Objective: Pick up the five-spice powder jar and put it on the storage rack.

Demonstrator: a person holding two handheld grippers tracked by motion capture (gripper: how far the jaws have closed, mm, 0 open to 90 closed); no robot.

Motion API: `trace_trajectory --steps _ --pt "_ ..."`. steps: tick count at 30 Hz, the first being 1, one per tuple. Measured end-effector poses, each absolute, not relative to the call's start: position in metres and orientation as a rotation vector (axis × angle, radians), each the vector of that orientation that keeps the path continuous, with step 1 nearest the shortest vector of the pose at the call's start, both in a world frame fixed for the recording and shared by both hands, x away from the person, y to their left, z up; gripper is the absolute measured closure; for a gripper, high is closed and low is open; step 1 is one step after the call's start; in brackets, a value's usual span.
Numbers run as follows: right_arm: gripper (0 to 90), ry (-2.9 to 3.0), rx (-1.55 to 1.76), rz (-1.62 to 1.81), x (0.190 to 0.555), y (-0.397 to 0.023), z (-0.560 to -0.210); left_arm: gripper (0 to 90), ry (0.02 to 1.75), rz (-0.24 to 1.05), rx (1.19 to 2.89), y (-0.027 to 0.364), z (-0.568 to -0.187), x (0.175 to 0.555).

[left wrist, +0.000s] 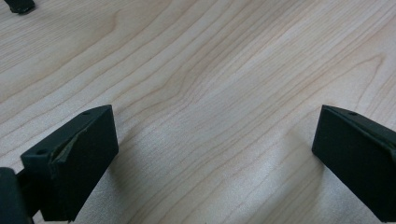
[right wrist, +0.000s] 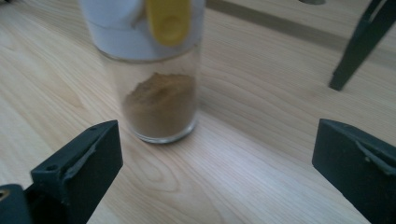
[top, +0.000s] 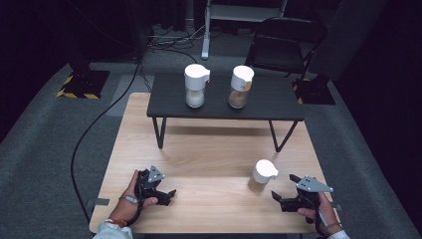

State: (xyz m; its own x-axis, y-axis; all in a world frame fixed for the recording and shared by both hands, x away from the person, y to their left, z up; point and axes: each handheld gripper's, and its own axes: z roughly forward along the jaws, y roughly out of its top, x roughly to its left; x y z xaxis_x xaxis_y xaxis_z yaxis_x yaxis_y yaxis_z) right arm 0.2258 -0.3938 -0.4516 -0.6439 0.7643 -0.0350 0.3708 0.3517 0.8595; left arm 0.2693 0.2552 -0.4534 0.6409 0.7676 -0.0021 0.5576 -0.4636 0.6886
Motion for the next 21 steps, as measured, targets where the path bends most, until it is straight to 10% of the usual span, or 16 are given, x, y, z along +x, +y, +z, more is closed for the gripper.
trace_trajectory --steps 21 --pt "1.7 2.231 0.975 1.251 0.247 -0.370 -0.455 0.1 1.028 0.406 2.192 0.255 -0.453 0.269"
